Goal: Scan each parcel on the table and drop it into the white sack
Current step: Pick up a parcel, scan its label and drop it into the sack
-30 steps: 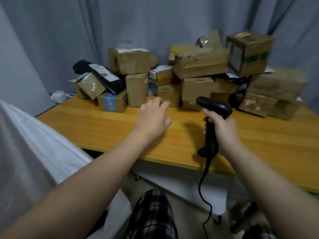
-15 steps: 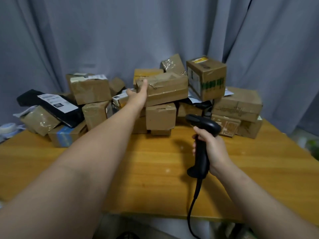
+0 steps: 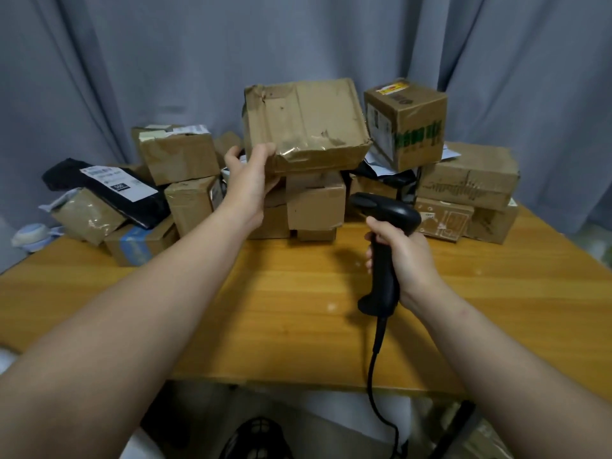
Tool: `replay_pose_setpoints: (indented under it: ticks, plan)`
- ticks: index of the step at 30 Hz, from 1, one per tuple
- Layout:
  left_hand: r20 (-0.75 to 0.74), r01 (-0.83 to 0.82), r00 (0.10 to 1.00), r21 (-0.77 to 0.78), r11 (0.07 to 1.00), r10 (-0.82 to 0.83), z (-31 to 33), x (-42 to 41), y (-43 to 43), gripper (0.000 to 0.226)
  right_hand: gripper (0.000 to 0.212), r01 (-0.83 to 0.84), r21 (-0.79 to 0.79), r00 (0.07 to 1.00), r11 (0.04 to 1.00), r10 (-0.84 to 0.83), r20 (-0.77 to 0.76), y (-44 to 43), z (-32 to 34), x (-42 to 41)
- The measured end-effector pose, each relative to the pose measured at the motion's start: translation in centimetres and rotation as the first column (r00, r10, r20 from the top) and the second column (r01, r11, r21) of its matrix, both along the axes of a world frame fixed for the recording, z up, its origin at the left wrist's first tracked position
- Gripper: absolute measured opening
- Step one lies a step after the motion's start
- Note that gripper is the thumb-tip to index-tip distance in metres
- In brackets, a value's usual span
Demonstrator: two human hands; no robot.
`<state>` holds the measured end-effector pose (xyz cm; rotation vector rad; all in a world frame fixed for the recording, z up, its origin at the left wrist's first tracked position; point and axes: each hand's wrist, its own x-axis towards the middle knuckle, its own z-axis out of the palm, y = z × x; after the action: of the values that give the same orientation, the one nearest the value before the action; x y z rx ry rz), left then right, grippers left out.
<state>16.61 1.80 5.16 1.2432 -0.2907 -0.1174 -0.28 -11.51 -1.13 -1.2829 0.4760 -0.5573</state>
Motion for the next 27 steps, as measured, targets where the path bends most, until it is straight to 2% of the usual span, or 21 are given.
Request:
replay_pose_setpoints:
  ticks: [3, 5, 7, 9, 11, 12, 15, 18, 19, 20, 23, 25, 27]
  plan:
    - [0.044, 0.054, 0.998, -0.023, 0.998, -0.053, -1.4, -3.0, 2.6, 0.070, 0.020, 0.036, 0.017, 0.997, 0.999, -0.037, 0.063, 0.9, 0.1, -1.5]
    - [0.153, 0.037, 0.987, 0.101, 0.994, -0.052, -2.8, -4.8, 4.5, 0.063, 0.018, 0.075, 0.051, 0.991, 0.996, -0.081, 0.108, 1.2, -0.3, -2.6]
    - [0.277, -0.057, 0.960, 0.302, 0.952, -0.030, -4.3, -6.4, 6.7, 0.080, 0.018, 0.113, 0.082, 0.982, 0.990, -0.124, 0.140, 1.6, -0.8, -3.9]
    - [0.456, -0.187, 0.888, 0.481, 0.857, -0.062, -5.7, -7.7, 8.8, 0.091, 0.023, 0.144, 0.105, 0.974, 0.984, -0.160, 0.158, 1.9, -1.4, -5.0]
    - [0.610, -0.294, 0.768, 0.607, 0.739, -0.195, -7.1, -9.0, 10.6, 0.088, 0.021, 0.144, 0.136, 0.973, 0.980, -0.165, 0.163, 2.4, -1.9, -6.1]
    - [0.634, -0.328, 0.718, 0.673, 0.663, -0.288, -7.7, -9.6, 11.3, 0.087, 0.019, 0.135, 0.155, 0.974, 0.979, -0.160, 0.160, 2.8, -2.2, -6.6]
    - [0.528, -0.363, 0.669, 0.847, 0.389, -0.523, -8.9, -10.8, 12.9, 0.086, 0.029, 0.092, 0.139, 0.990, 0.986, -0.105, 0.092, 3.7, -2.9, -7.4]
    - [0.370, -0.283, 0.714, 0.929, 0.238, -0.595, -9.7, -11.0, 13.7, 0.071, 0.043, 0.070, 0.054, 0.997, 0.996, -0.068, -0.031, 5.0, -3.1, -7.7]
    - [0.325, -0.232, 0.740, 0.945, 0.231, -0.589, -9.9, -11.1, 13.8, 0.066, 0.048, 0.066, 0.016, 0.996, 0.998, -0.065, -0.066, 5.4, -3.2, -7.7]
    - [0.301, -0.178, 0.764, 0.949, 0.262, -0.571, -10.1, -11.2, 13.8, 0.059, 0.049, 0.051, -0.020, 0.994, 0.998, -0.053, -0.094, 5.8, -3.3, -7.6]
    - [0.311, -0.094, 0.833, 0.894, 0.438, -0.456, -9.8, -11.8, 13.4, 0.038, 0.033, -0.025, -0.061, 0.992, 0.998, 0.017, -0.126, 7.0, -3.2, -7.3]
    - [0.227, -0.012, 0.912, 0.847, 0.532, -0.341, -9.7, -12.1, 12.4, 0.045, 0.033, -0.090, -0.059, 0.987, 0.994, 0.081, -0.142, 7.9, -3.3, -6.9]
    - [0.112, 0.036, 0.972, 0.794, 0.607, -0.205, -10.0, -12.3, 11.3, 0.066, 0.038, -0.140, -0.030, 0.982, 0.990, 0.135, -0.129, 9.2, -3.6, -6.7]
